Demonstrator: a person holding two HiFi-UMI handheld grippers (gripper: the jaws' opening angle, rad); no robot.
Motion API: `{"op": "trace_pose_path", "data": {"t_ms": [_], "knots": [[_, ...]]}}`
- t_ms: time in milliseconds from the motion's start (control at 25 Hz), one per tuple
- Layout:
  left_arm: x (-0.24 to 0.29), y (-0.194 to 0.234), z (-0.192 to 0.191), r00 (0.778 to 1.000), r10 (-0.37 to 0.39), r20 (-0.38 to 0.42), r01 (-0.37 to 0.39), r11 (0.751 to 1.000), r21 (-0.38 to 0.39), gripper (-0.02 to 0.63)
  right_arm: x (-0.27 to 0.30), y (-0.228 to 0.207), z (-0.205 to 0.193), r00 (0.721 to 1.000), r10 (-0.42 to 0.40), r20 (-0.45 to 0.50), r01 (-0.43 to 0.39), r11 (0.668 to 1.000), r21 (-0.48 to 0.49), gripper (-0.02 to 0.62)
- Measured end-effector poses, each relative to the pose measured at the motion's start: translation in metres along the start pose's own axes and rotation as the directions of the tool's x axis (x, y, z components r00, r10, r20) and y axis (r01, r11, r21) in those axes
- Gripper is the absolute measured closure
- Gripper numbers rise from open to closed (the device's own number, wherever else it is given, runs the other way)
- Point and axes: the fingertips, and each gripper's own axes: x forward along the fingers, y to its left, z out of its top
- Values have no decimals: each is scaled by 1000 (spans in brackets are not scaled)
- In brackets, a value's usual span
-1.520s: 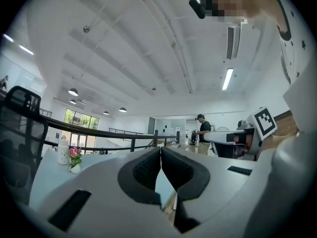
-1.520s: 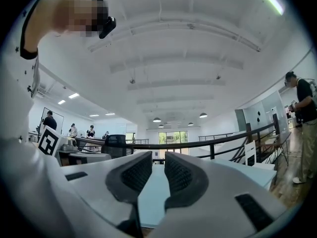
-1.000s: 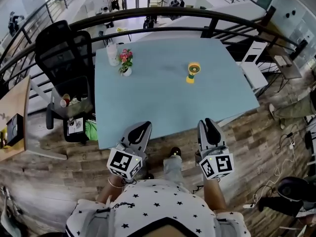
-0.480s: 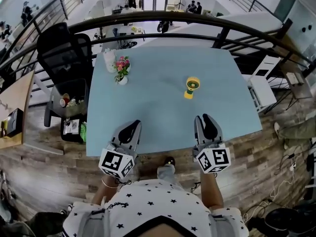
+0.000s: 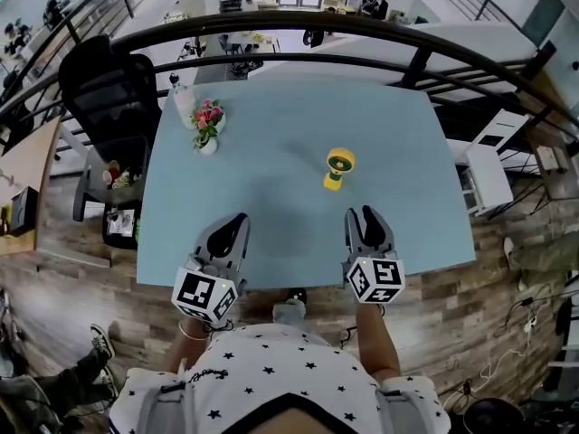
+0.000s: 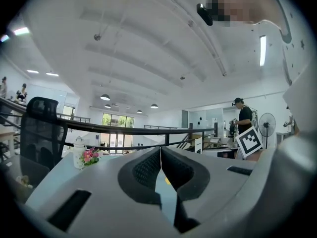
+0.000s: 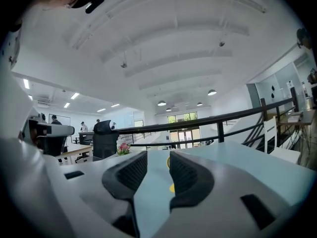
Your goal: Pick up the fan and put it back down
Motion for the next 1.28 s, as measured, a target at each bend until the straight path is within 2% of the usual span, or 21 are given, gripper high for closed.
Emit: {"op": "trace_pose_path", "data": {"t_ms": [280, 560, 880, 1280], "knots": [[25, -1, -5, 998, 70, -11, -70, 997, -15, 577, 35, -29, -24, 999, -1, -41, 1, 1000, -2, 460], [31, 11, -6, 996, 86, -15, -86, 996, -21, 577, 67, -32, -55, 995, -39, -97, 37, 999, -22, 445], [47, 41, -9, 997, 62, -45, -64, 997, -38, 577, 104, -37, -84, 979, -140, -147, 140, 990, -16, 427], [67, 74, -22, 996, 23, -86, -28, 998, -49, 577, 148, -55, -118, 941, -279, -189, 286, 958, 7, 410]]}}
